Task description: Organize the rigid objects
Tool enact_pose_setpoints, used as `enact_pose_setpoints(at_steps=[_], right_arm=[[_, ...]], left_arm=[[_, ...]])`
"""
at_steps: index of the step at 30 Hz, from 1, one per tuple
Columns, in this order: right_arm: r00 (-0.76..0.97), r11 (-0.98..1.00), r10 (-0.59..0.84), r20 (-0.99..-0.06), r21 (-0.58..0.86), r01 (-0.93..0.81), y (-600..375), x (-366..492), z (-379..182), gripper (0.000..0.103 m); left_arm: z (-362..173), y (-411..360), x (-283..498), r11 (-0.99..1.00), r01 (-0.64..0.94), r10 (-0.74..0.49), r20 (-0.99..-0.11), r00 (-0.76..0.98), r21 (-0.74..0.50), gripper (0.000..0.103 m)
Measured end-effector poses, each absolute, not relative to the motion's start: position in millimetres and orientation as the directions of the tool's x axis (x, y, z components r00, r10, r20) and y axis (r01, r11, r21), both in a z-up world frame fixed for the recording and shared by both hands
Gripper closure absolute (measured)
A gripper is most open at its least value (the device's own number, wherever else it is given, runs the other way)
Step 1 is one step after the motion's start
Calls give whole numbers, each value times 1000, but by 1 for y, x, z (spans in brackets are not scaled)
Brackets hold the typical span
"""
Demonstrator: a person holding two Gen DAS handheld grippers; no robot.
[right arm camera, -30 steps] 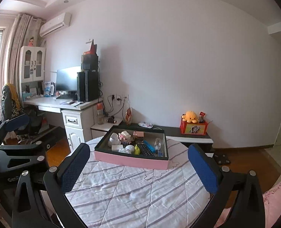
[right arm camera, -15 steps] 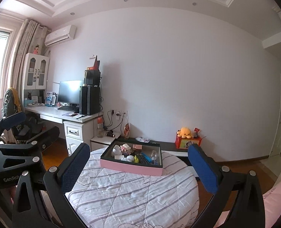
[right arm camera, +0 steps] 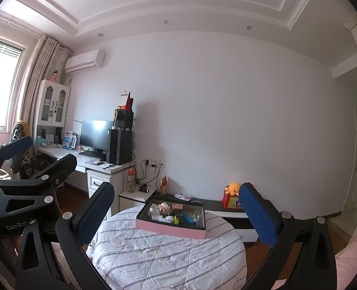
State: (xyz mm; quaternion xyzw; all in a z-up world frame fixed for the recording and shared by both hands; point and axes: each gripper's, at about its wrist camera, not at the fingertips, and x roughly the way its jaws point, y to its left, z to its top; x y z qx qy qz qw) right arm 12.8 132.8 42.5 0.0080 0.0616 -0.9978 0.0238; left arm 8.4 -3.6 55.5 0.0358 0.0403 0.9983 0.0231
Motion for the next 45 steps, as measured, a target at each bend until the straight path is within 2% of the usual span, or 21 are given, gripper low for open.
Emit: enact_pose_setpoints(at_steps=[8, 23, 32, 35, 45], right_arm=[[-997, -990, -64, 31, -126, 59, 127, 31, 49, 0], [-995, -990, -87, 41, -119, 82, 126, 33, 41, 0], [-995, -991, -101, 1, -94, 100, 125, 22, 28, 0], [-991, -990, -133, 3, -52, 133, 131, 21, 28, 0], [-993, -991, -113, -37, -70, 115, 128, 11, 18, 0]], left_arm=[[63, -12, 25, -997, -33, 41, 109, -993, 71, 0], [53, -13, 28, -996, -26, 35, 119, -992, 83, 0], [37, -11, 7, -992, -39, 42, 24, -999, 123, 0], [31, -5, 3, -989, -33, 36, 16, -999, 146, 0], [25, -6, -2, -990, -43, 42, -12, -999, 137, 0]])
